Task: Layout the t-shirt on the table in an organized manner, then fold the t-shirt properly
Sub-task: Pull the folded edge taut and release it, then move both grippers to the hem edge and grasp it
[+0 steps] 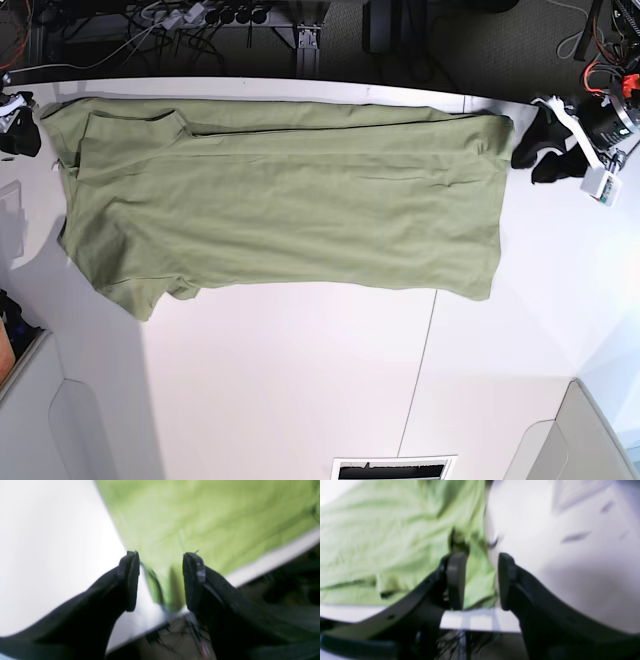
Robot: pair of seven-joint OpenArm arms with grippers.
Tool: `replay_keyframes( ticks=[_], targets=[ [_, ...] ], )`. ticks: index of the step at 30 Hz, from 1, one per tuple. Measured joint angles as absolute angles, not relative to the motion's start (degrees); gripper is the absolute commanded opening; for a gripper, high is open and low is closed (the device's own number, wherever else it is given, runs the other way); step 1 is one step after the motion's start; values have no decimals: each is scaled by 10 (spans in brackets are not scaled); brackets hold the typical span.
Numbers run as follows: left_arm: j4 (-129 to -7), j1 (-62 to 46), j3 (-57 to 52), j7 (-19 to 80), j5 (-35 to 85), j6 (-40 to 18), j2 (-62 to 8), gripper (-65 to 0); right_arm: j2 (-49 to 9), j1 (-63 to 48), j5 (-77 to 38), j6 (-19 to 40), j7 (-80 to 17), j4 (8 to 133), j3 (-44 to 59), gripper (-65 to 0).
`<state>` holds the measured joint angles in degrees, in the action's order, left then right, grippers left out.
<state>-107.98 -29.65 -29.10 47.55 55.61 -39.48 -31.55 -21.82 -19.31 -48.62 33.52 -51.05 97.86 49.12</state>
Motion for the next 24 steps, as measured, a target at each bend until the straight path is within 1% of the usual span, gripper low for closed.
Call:
replay_keyframes(
  ticks=[3, 7, 10, 12, 14, 15, 17, 19, 20, 21, 24],
  targets=[
    [-1082, -265, -295, 476, 556, -395, -319, -345, -228, -154, -471, 333, -504, 976, 485, -427],
    [-1082, -226, -281, 469, 556, -395, -328, -345, -248, -91, -450, 324, -472, 958, 450, -427],
    [-1064, -202, -243, 468, 537, -396, -335, -345, -255, -37, -418, 310, -474, 924, 399, -427],
    [-1037, -185, -213, 465, 525, -397, -342, -345, -256, 6, -396, 312, -474, 891, 356, -427],
    [-1006, -166, -187, 462, 510, -396, -345, -343, -256, 51, -364, 300, -449, 849, 315, -426],
    [-989, -156, -176, 462, 505, -396, -345, -327, -256, 72, -347, 289, -437, 826, 296, -422],
    [-955, -133, -156, 463, 503, -397, -344, -283, -254, 114, -313, 278, -419, 775, 269, -366],
    [-919, -105, -143, 463, 503, -397, -344, -275, -256, 154, -285, 273, -415, 718, 247, -296],
    [-901, -89, -138, 462, 502, -396, -344, -275, -257, 174, -275, 271, -411, 690, 238, -273],
    [-882, -71, -133, 461, 502, -396, -344, -275, -258, 194, -266, 271, -406, 664, 231, -263],
    [-822, -15, -117, 454, 500, -395, -344, -275, -257, 244, -249, 270, -388, 598, 216, -264]
  ],
)
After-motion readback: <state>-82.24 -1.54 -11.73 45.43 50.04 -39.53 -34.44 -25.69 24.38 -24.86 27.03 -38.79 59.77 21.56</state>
